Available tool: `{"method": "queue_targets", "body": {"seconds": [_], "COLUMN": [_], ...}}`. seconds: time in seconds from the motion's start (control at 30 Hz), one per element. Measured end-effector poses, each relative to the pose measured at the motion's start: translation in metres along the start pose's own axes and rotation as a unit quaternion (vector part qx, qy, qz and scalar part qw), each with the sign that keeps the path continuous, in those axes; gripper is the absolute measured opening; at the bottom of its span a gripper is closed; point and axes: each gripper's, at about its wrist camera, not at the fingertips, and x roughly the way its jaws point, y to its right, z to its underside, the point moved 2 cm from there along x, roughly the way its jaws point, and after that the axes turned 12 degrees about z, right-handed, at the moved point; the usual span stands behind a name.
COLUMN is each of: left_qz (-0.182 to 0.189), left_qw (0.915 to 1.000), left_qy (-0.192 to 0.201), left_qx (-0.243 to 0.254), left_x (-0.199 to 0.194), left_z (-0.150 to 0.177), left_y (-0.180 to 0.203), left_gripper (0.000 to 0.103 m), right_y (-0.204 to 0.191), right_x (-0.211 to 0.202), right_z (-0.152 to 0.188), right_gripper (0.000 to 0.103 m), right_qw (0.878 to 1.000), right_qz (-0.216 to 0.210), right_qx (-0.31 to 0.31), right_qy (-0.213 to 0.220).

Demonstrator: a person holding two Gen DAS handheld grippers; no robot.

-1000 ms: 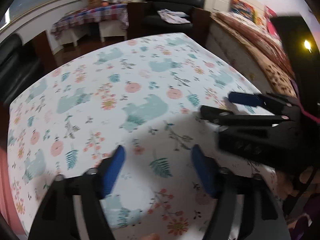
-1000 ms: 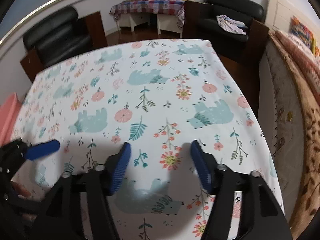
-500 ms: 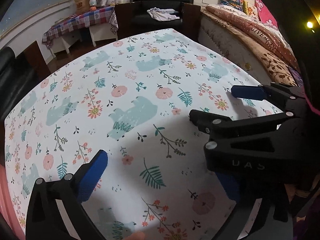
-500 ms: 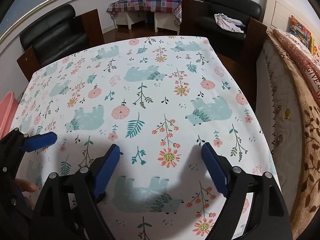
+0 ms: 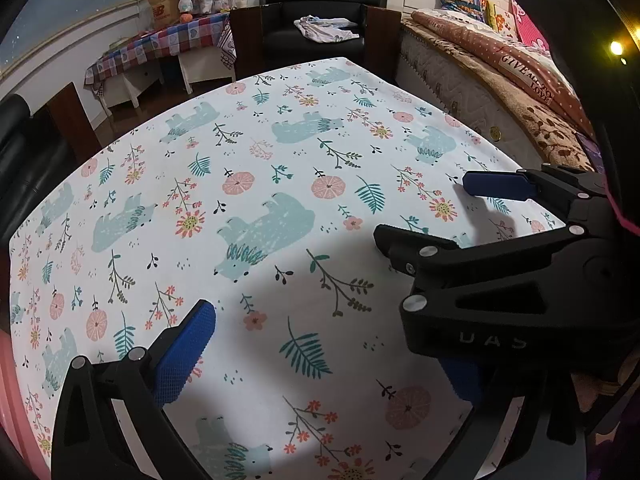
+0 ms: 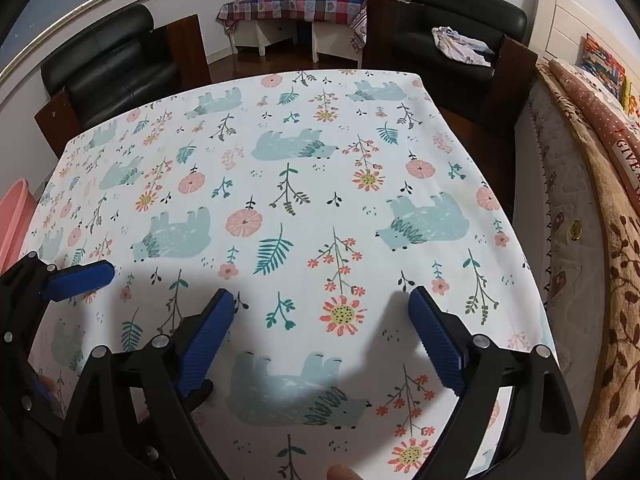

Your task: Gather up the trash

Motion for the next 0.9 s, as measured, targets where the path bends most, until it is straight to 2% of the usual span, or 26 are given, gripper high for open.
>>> {"method": "queue_targets", "body": {"seconds": [0.07, 0.17, 0.23, 0.43, 0.77, 0.8, 0.83, 0.87, 0.9], "left_qz": [-0.003, -0.034, -0.054, -0.062, -0.062, -0.064, -0.067, -0.074, -0.084], "left_qw": [1.0000, 0.9964, 0.9943, 0.9932, 0.9931, 0.9926, 0.9920, 0.9914, 0.9919], "left_qy": [-0.003, -0.025, -0.020, -0.014, -0.013, -0.016, -0.010, 0.000, 0.007], "left_qx": [-0.005, -0.074, -0.090, -0.098, -0.099, -0.101, -0.107, -0.108, -0.096], "left_x": [0.001, 0.001, 0.004, 0.004, 0.004, 0.002, 0.001, -0.001, -0.004], "left_z": [-0.001, -0.004, -0.005, -0.008, -0.009, -0.010, -0.009, -0.010, -0.011], "left_y": [0.000, 0.001, 0.006, 0.007, 0.007, 0.007, 0.008, 0.011, 0.015], "left_gripper": [0.100, 0.099, 0.100, 0.100, 0.100, 0.094, 0.074, 0.063, 0.061], "right_y": [0.001, 0.005, 0.011, 0.023, 0.021, 0.021, 0.020, 0.021, 0.021], "right_x": [-0.001, -0.003, -0.004, 0.002, 0.006, 0.005, 0.002, -0.006, -0.012], "right_z": [0.001, 0.003, 0.006, 0.005, 0.002, 0.003, 0.004, 0.004, 0.004], "right_gripper": [0.090, 0.090, 0.090, 0.092, 0.098, 0.097, 0.093, 0.091, 0.091], "right_qw": [1.000, 1.000, 1.000, 0.998, 0.998, 0.999, 0.999, 0.999, 0.999], "right_qz": [-0.001, 0.006, 0.015, 0.040, 0.035, 0.031, 0.013, -0.019, -0.012], "right_qx": [0.003, 0.013, 0.022, 0.049, 0.046, 0.041, 0.029, 0.029, 0.026], "right_qy": [0.001, -0.004, -0.008, -0.012, -0.017, -0.018, -0.018, 0.000, 0.020]}}
